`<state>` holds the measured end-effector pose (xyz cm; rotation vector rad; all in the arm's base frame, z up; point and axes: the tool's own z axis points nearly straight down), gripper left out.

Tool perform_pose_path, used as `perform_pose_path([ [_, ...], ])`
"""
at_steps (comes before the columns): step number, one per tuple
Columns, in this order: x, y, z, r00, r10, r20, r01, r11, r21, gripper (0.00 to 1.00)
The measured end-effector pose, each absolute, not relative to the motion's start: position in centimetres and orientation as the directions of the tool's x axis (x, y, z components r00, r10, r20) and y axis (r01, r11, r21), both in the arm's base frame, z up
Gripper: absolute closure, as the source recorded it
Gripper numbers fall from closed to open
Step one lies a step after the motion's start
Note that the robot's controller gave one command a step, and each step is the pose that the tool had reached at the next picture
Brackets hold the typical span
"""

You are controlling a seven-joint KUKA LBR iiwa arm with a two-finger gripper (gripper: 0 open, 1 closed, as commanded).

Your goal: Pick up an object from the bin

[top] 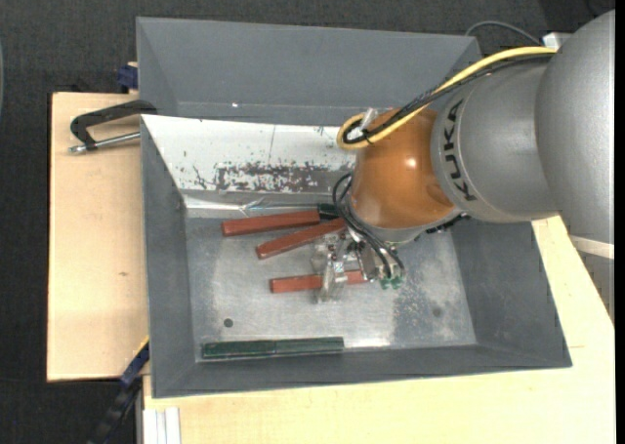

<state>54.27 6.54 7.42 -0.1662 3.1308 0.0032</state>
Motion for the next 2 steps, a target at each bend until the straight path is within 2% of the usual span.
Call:
perform_pose_path([
  [1, 54.3, 6.6, 7.4, -0.994, -0.107, -0.006, -0.107, 0.994, 0.001, 1.0],
  [2, 53.6, 7.1, 25.5, -0.996, -0.092, -0.013, -0.092, 0.996, 0.001, 1.0],
])
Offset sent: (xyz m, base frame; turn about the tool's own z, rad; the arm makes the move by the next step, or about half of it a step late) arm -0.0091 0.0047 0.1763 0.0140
